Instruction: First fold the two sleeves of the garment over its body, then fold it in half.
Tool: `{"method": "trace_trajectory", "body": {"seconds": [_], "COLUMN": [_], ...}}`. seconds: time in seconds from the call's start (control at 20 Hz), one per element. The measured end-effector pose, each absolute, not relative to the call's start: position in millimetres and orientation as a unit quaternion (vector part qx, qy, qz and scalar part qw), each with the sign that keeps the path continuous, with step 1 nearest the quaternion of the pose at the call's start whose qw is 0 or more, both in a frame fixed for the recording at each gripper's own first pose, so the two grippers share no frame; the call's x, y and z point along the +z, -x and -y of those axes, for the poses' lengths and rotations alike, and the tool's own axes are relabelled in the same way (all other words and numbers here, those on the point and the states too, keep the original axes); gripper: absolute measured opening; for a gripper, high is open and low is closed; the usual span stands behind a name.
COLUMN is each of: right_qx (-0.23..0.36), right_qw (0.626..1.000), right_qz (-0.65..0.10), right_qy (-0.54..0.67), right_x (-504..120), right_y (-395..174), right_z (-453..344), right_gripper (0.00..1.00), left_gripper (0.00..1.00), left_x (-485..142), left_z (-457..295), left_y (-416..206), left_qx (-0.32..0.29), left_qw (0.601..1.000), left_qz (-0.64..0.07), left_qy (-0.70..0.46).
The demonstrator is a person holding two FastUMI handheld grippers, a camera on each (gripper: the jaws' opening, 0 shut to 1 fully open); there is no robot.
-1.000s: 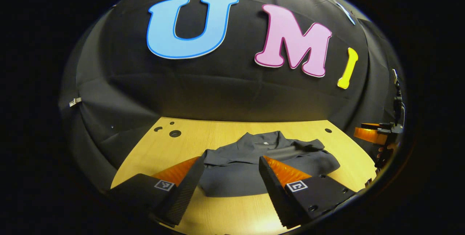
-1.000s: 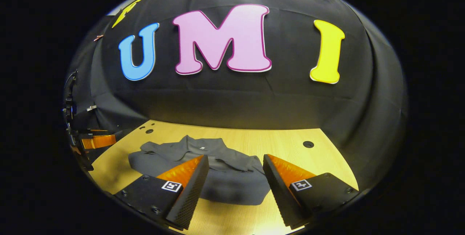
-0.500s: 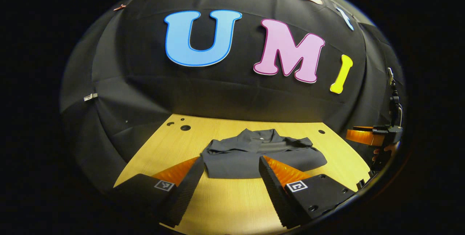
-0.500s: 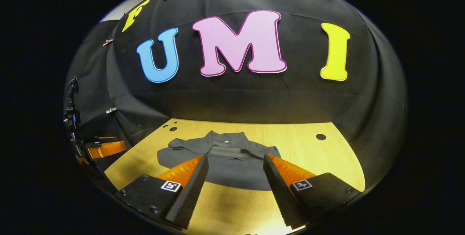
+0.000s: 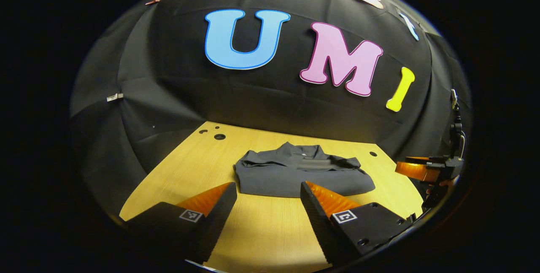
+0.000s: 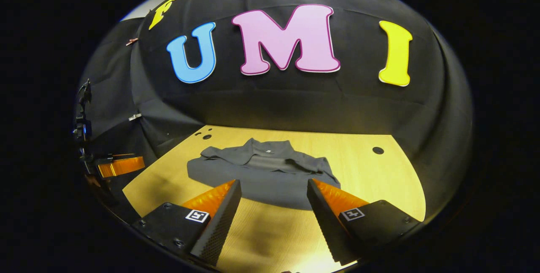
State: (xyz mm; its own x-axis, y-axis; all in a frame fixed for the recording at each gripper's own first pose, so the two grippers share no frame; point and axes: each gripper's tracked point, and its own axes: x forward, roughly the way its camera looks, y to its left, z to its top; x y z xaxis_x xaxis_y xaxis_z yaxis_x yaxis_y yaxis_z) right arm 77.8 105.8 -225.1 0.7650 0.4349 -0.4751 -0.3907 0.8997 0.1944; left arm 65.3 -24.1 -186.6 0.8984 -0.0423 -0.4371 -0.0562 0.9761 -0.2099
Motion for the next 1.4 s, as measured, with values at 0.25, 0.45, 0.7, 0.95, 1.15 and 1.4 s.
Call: {"method": "trace_trajectory", "body": {"seconds": [0.25,0.45,0.7,0.95,1.15,1.4], "right_qx": [0.230,0.216,0.192,0.176,0.176,0.185], "right_qw": [0.936,0.945,0.951,0.954,0.955,0.952], "right_qz": [-0.262,-0.237,-0.236,-0.240,-0.238,-0.243], "right_qy": [-0.052,-0.059,-0.050,-0.033,-0.029,-0.029], "right_x": [-224,-212,-214,-214,-214,-218], "right_y": [-77,-63,-34,-19,-16,-18], "right_z": [-106,-98,-82,-74,-73,-76], "right_gripper": [0.97,0.98,0.99,0.99,0.99,0.98], "left_gripper": [0.95,0.96,0.96,0.96,0.96,0.96], "left_x": [-193,-188,-192,-197,-203,-208], "left_z": [35,56,61,56,55,53], "left_y": [-55,-41,-22,-6,1,1], "left_qx": [0.026,-0.007,-0.032,-0.033,-0.031,-0.020], "left_qw": [0.968,0.973,0.974,0.973,0.972,0.971], "left_qz": [-0.230,-0.216,-0.213,-0.216,-0.220,-0.227], "left_qy": [0.096,0.076,0.071,0.075,0.072,0.070]}}
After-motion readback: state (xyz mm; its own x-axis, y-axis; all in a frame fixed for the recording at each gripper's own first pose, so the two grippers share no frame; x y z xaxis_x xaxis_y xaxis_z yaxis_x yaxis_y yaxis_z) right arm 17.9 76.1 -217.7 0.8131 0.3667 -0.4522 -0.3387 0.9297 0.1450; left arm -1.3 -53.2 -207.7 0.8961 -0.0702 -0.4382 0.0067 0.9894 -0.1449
